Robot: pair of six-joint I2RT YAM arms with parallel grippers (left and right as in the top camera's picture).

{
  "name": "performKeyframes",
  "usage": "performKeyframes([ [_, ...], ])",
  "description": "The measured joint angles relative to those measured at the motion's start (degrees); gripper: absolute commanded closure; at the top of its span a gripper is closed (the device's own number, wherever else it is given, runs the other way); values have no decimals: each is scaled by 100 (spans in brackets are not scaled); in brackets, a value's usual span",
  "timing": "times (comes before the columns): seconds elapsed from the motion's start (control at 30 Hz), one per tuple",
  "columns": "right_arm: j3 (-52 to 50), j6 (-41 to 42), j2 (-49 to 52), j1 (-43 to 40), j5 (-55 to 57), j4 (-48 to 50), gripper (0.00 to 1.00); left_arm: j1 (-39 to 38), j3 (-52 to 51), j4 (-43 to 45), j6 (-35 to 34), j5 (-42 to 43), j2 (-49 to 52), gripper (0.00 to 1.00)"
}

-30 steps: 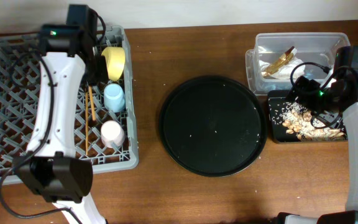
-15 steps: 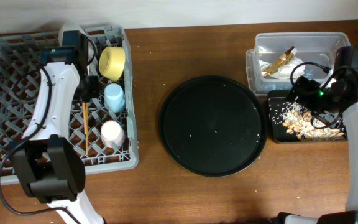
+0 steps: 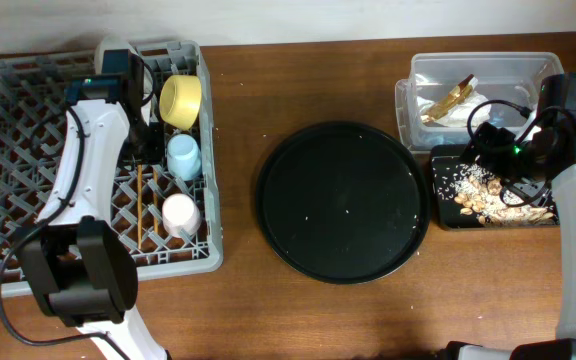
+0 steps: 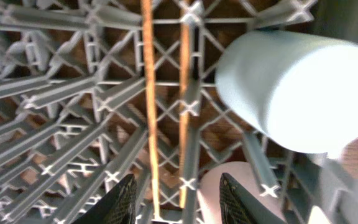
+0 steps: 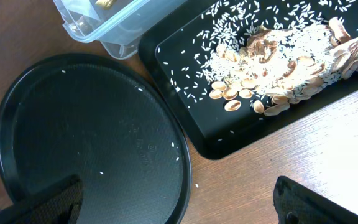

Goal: Sort waste into correct bins and load items into the dishwasher rack

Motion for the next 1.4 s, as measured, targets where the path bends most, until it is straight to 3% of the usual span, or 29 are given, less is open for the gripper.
performKeyframes([
  [0.13, 0, -4, 0, 0, 0, 0, 2, -61, 511, -190, -2, 669, -94, 51],
  [0.23, 0, -4, 0, 0, 0, 2, 2, -503, 699, -28, 0, 1019, -828, 43],
  [0.27, 0, -4, 0, 0, 0, 2, 1, -671, 726, 79, 0, 1082, -1054, 0],
  [0.4, 0, -4, 0, 0, 0, 0, 2, -1325, 787, 358, 2, 1246, -1711, 0],
  [0.57, 0, -2, 0, 0, 0, 0, 1, -1714, 793, 411, 2, 1364, -1674, 0],
  [0.83, 0, -2, -107, 57, 17, 2, 2, -1786, 793, 393, 2, 1403, -1674, 0],
  [1.03, -42, -129, -1961, 1641, 608, 345, 2, -1786, 793, 387, 2, 1421, -1674, 0],
  [1.13, -678, -498, -3287, 1899, 1029, 1676, 2, -1786, 793, 396, 4, 1419, -1674, 0],
  [1.23, -2253, -1169, -4325, 1755, 870, 3639, 1, -1786, 793, 389, 2, 1423, -1674, 0],
  [1.33, -4236, -1495, -5219, 1425, 490, 5311, 2, -1786, 793, 389, 2, 1419, -1674, 0],
  [1.37, -5434, -1585, -5821, 1276, 275, 6186, 2, -1786, 793, 391, 2, 1419, -1674, 0],
  [1.4, -5840, -1604, -6087, 1241, 192, 6242, 2, -1786, 793, 396, 4, 1419, -1674, 0],
])
